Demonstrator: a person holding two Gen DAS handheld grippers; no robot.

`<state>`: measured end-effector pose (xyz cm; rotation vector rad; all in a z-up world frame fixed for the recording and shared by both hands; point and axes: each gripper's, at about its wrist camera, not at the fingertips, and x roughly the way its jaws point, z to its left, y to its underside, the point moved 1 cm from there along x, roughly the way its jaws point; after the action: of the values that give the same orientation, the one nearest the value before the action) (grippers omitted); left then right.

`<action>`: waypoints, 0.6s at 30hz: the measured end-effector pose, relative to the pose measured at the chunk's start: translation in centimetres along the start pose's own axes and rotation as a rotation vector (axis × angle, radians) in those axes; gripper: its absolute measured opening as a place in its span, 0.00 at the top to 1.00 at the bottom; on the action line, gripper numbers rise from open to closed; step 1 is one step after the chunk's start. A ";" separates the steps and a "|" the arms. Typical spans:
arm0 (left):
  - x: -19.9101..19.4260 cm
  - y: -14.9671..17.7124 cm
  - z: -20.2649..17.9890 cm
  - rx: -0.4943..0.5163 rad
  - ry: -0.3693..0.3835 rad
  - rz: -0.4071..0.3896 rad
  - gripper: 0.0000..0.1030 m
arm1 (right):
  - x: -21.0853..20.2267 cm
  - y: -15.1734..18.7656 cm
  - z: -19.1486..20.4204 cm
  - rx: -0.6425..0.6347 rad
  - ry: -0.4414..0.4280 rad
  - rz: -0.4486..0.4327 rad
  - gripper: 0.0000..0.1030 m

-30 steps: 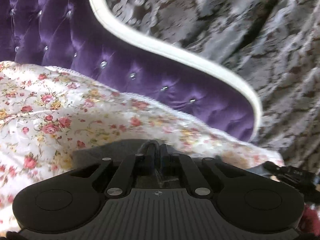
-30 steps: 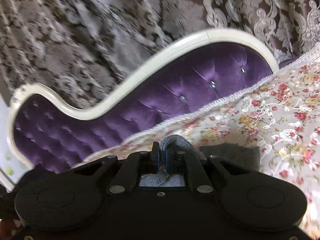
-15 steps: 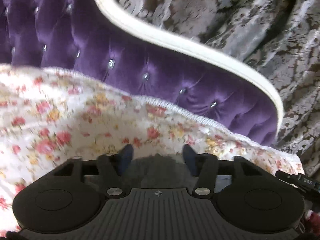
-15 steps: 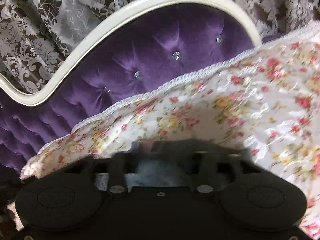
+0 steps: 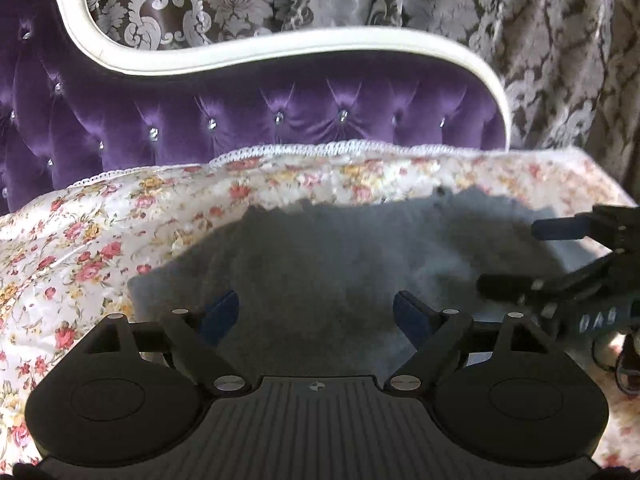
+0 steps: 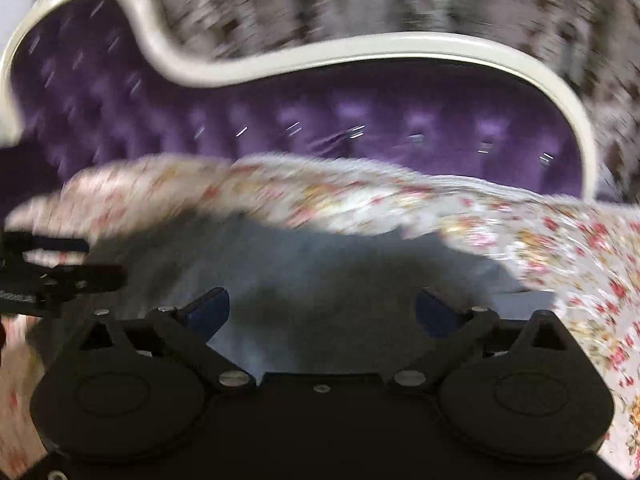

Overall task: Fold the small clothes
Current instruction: 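Withdraw both tools from the folded sweater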

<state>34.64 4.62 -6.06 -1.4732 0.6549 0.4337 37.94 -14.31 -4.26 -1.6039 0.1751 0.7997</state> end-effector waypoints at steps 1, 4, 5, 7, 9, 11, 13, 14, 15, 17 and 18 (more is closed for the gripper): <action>0.5 0.1 0.2 0.001 -0.019 0.009 0.18 | 0.3 0.3 0.7 -0.035 0.003 0.013 0.03; 2.5 0.8 1.4 0.019 -0.114 0.059 0.18 | 2.2 0.9 1.8 -0.101 0.016 0.059 0.03; 3.0 1.3 2.2 0.006 -0.116 0.074 0.12 | 3.0 0.8 1.6 -0.114 0.051 0.077 0.03; 2.9 2.1 3.9 -0.056 -0.085 0.052 0.06 | 4.2 0.9 0.4 -0.117 0.127 0.091 0.03; 2.7 2.2 4.2 -0.051 -0.079 0.047 0.06 | 5.2 1.0 -2.3 -0.033 0.165 0.111 0.02; 2.6 2.1 4.0 -0.046 -0.082 0.053 0.06 | 5.5 1.4 -5.0 0.067 0.173 0.119 0.02; 2.7 1.9 4.1 -0.053 -0.083 0.061 0.05 | 5.5 1.6 -6.8 0.134 0.182 0.115 0.02; 2.8 1.8 4.1 -0.057 -0.082 0.065 0.05 | 5.4 1.5 -7.4 0.148 0.192 0.115 0.02; 3.0 1.7 4.1 -0.059 -0.083 0.070 0.05 | 5.3 1.5 -7.8 0.159 0.189 0.115 0.02; 3.0 1.6 4.1 -0.060 -0.083 0.074 0.04 | 4.3 1.5 -8.1 0.184 0.170 0.091 0.02; 3.0 1.7 3.9 -0.060 -0.083 0.073 0.04 | 3.3 1.5 -8.0 0.195 0.173 0.068 0.02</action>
<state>36.34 8.28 -9.38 -1.4829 0.6356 0.5720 42.74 -20.96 -7.54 -1.4869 0.4216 0.6738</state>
